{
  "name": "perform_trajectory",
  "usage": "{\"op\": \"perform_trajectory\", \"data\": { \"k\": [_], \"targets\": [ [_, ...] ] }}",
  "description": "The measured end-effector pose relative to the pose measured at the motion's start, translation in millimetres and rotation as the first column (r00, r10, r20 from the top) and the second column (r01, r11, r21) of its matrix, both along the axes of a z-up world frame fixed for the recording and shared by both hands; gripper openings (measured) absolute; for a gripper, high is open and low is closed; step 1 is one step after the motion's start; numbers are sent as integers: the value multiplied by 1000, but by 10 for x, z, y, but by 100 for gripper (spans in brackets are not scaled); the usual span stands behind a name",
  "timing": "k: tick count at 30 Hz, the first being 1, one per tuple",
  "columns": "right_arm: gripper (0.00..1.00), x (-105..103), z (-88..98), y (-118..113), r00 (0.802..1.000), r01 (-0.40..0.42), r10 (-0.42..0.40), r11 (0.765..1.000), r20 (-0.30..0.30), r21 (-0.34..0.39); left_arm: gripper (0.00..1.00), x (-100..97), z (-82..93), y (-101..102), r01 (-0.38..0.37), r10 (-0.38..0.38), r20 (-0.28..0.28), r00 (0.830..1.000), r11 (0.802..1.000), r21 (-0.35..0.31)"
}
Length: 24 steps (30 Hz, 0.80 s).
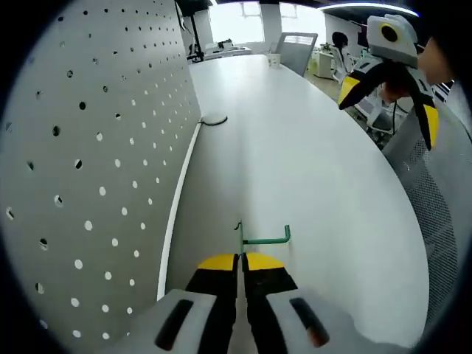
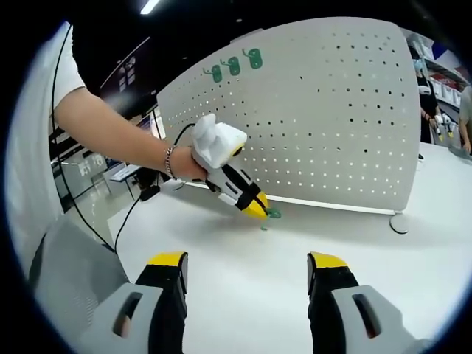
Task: Insert the hook assembly into the mounting plate slot until the hook locks in place.
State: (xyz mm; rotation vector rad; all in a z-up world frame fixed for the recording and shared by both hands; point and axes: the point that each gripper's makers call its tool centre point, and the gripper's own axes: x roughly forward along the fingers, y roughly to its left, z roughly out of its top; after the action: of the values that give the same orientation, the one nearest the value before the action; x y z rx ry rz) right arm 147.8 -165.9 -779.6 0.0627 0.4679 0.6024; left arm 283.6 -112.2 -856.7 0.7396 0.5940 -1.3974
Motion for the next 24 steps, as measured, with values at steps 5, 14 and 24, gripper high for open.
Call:
{"op": "perform_trajectory", "data": {
  "k": [5,14,24],
  "targets": [
    [63,-11,2,-10,1000,2,-2,1000,1,-1,3,-28,115,-35,-20,21,4,1000,998,-61],
    [63,-4,11,-3,1000,0,0,1000,5,-6,3,-7,320,-42,-68,70,7,998,987,-144],
    [63,9,56,26,1000,-12,12,1000,21,-6,3,-56,508,83,-151,148,-31,989,962,-226]
  ]
}}
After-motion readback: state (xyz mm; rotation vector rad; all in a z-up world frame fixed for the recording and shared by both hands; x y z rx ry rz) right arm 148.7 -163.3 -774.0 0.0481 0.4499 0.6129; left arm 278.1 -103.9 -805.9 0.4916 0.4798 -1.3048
